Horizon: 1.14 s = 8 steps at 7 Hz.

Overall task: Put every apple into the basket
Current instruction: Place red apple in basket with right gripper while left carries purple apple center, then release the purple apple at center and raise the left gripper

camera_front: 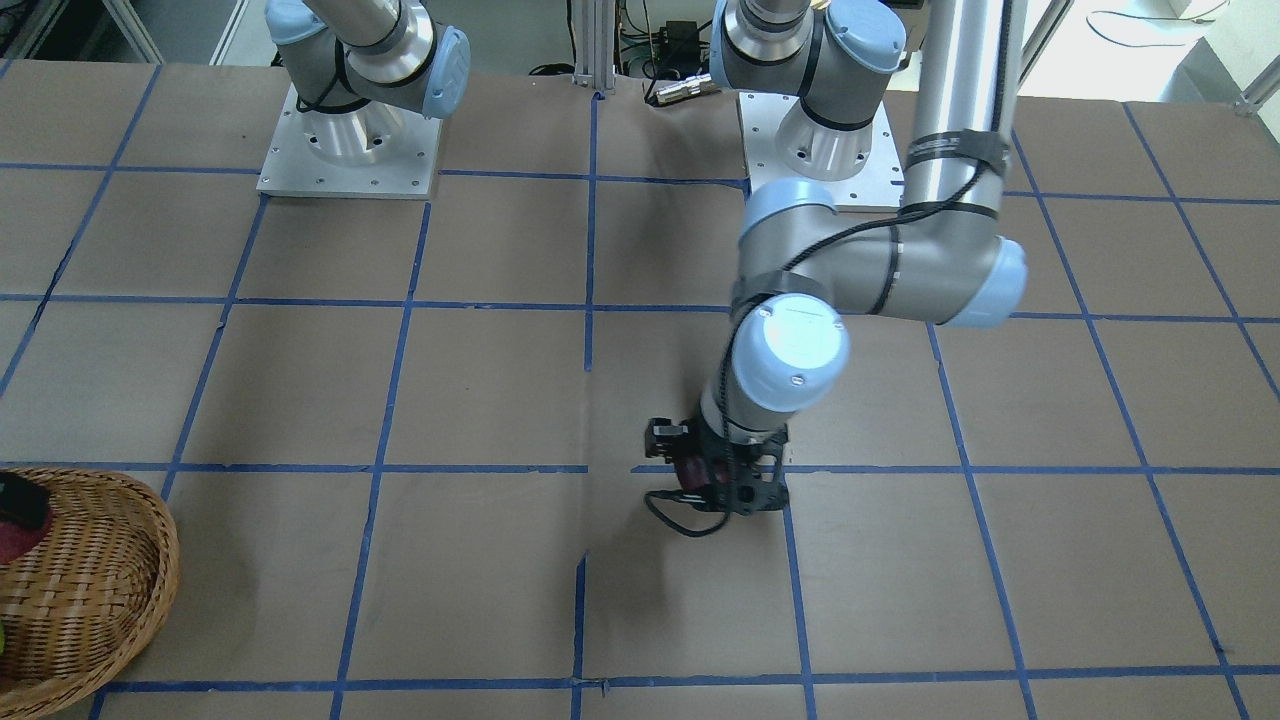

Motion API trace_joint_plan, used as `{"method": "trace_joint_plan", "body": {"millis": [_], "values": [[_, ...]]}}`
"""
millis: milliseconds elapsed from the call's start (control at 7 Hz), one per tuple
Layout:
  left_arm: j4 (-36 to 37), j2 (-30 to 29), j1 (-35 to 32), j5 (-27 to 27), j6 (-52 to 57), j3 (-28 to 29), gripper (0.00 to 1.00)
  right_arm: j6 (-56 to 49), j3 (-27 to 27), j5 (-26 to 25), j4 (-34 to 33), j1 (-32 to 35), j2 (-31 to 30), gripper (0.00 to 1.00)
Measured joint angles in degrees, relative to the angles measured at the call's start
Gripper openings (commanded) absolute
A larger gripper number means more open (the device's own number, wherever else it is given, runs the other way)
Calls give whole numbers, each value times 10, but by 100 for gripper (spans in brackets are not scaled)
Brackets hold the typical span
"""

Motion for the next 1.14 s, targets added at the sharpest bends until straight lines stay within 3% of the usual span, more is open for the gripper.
{"method": "trace_joint_plan", "body": {"millis": [143, 286, 571, 857, 1143], "values": [[57, -13, -43, -1, -44, -19, 56, -49, 0, 0, -34, -29, 23, 0], [108, -28, -65, -1, -71, -36, 100, -81, 0, 1, -59, -48, 42, 0], [154, -40, -80, -34, -89, -43, 100, -106, 0, 0, -79, -67, 67, 95], [139, -13, -77, -66, -91, -39, 100, -109, 0, 1, -77, -77, 74, 100], [32, 59, -62, -65, -89, -19, 100, -106, -4, 11, -28, -68, 46, 100]]}}
